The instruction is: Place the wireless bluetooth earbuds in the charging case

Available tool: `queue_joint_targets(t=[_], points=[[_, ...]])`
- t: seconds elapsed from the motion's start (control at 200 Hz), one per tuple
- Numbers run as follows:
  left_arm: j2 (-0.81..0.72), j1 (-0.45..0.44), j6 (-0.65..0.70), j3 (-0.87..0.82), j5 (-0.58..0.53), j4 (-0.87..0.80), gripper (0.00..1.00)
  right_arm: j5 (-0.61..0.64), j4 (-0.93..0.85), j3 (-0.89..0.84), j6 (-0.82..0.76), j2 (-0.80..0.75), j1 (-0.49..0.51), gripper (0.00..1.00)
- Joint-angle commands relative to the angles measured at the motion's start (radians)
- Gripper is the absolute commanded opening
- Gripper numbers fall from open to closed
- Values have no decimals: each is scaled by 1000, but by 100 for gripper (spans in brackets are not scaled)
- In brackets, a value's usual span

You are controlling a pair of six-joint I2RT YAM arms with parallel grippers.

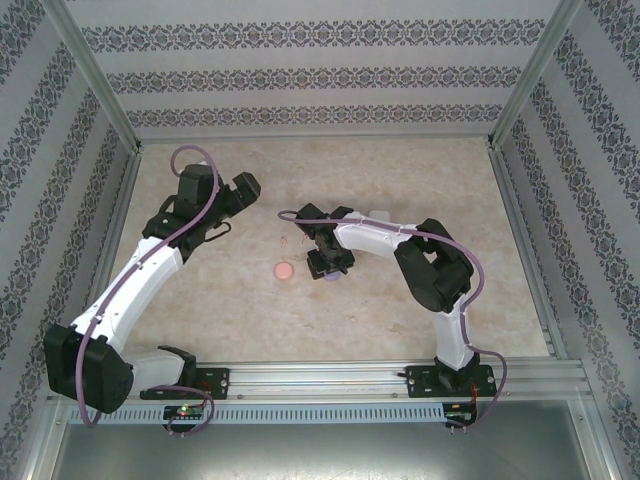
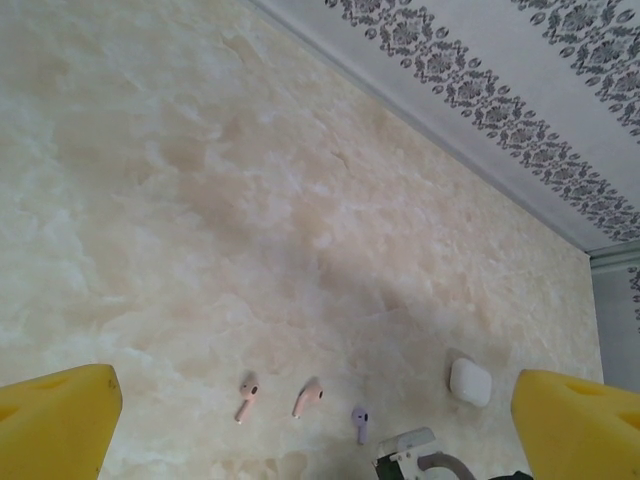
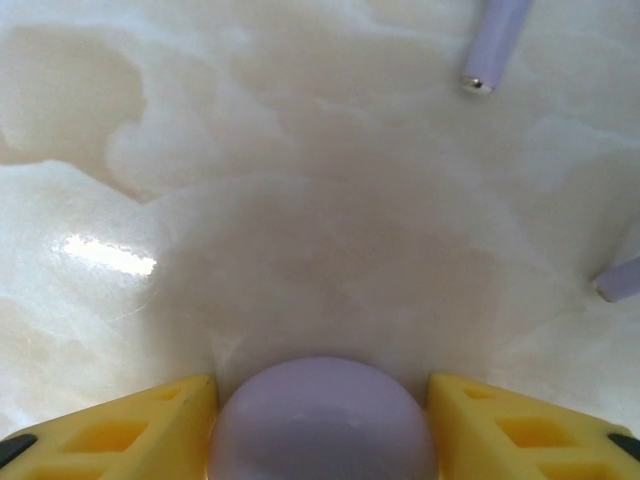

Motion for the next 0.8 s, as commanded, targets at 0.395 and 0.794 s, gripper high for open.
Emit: queue_joint_targets(t=[0.395,0.794], points=[[25,8,167,-221,219,457,99,-27,48,-114,126,-159,-6,44],[195,-15,132,-356,507,968,99,-77,198,-118,436,-437,-193,44]])
